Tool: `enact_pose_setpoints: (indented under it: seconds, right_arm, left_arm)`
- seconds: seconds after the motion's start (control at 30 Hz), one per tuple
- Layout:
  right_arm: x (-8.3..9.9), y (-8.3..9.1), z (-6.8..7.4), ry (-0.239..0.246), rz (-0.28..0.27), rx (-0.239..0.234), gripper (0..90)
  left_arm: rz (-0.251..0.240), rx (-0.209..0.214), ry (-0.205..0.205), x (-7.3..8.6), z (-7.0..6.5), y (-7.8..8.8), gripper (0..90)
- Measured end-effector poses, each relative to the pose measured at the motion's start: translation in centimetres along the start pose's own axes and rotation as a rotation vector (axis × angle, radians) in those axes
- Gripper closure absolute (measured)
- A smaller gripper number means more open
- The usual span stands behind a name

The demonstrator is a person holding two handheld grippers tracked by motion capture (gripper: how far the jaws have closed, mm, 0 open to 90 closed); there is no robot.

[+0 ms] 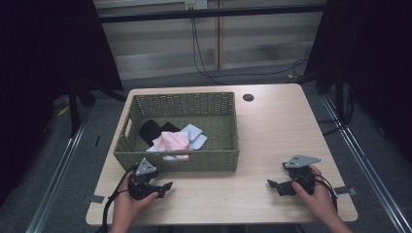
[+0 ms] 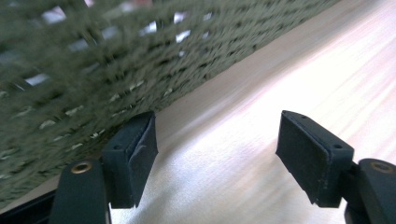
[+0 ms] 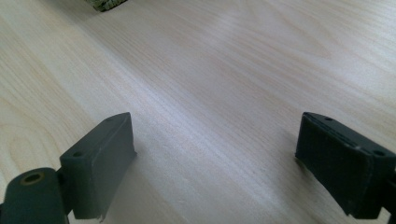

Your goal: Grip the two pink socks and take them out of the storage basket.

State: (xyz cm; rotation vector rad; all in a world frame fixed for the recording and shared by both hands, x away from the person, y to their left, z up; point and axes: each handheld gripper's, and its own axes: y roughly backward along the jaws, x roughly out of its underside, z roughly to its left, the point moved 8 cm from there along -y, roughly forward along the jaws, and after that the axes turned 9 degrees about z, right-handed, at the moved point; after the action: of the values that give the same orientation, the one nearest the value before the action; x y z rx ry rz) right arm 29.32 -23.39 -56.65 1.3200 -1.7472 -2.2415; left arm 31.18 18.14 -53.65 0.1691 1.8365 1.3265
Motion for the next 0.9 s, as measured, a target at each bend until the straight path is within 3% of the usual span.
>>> enact_pose_setpoints:
  seconds: [0.1, 0.37, 0.53, 0.9]
  right_arm:
    - [0.0, 0.0, 0.0, 0.002, -0.002, 0.000, 10.8]
    - [0.0, 0.0, 0.0, 0.002, -0.002, 0.000, 10.8]
    - [0.0, 0.0, 0.0, 0.002, -0.002, 0.000, 10.8]
    - [0.0, 0.0, 0.0, 0.002, -0.002, 0.000, 10.8]
  left_arm:
    - [-0.002, 0.027, 0.002, -1.3, -0.5, 1.6, 29.2]
    - [0.024, 0.081, 0.000, -3.3, -1.2, 4.0, 30.6]
    - [0.046, 0.092, -0.006, -4.1, -1.2, 4.9, 31.2]
    - [0.034, 0.092, -0.003, -8.7, -0.3, 8.0, 33.0]
